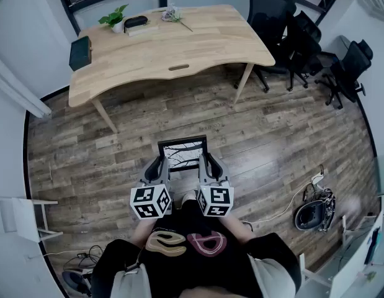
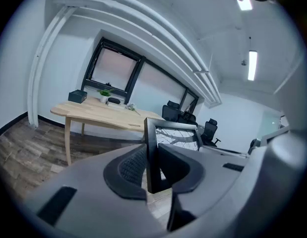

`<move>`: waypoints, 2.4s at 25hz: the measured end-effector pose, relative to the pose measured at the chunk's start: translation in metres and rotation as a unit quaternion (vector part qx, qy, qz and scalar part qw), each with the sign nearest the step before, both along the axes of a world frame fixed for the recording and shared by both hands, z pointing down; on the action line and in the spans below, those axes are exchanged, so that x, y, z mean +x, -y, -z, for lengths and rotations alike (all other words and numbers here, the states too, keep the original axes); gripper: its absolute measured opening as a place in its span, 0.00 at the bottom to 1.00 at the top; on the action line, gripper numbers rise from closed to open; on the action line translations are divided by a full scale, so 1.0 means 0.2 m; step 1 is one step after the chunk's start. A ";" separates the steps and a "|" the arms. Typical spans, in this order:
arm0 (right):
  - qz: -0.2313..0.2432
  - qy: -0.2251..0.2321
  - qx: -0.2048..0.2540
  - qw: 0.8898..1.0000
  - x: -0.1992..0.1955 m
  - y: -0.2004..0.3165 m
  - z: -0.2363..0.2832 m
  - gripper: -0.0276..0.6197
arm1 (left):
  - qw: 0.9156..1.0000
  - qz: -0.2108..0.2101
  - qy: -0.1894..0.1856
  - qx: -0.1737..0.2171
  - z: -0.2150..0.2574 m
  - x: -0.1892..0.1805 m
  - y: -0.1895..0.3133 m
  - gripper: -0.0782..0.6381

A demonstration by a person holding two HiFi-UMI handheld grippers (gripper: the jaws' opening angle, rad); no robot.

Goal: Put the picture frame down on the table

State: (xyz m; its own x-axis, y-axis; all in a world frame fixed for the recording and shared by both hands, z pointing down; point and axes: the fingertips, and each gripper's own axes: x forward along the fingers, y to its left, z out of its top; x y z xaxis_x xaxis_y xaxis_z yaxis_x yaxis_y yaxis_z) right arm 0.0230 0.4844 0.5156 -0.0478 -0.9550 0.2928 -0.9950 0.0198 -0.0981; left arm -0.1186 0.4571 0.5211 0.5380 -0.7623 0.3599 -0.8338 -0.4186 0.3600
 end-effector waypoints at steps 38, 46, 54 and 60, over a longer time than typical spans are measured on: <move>-0.025 0.017 0.000 1.000 0.14 0.67 -0.01 0.16 | 0.999 -0.038 0.009 0.007 -0.02 0.15 0.73 0.22; -0.033 0.019 0.006 0.999 0.03 0.95 -0.01 0.16 | 0.999 -0.045 0.010 0.011 -0.01 0.04 1.00 0.22; -0.050 0.015 0.006 0.999 -0.12 1.14 -0.03 0.16 | 0.998 -0.067 0.001 0.008 -0.05 -0.10 1.24 0.22; -0.063 0.005 0.002 0.998 -0.15 1.23 -0.02 0.16 | 0.996 -0.089 -0.003 0.003 -0.06 -0.11 1.35 0.22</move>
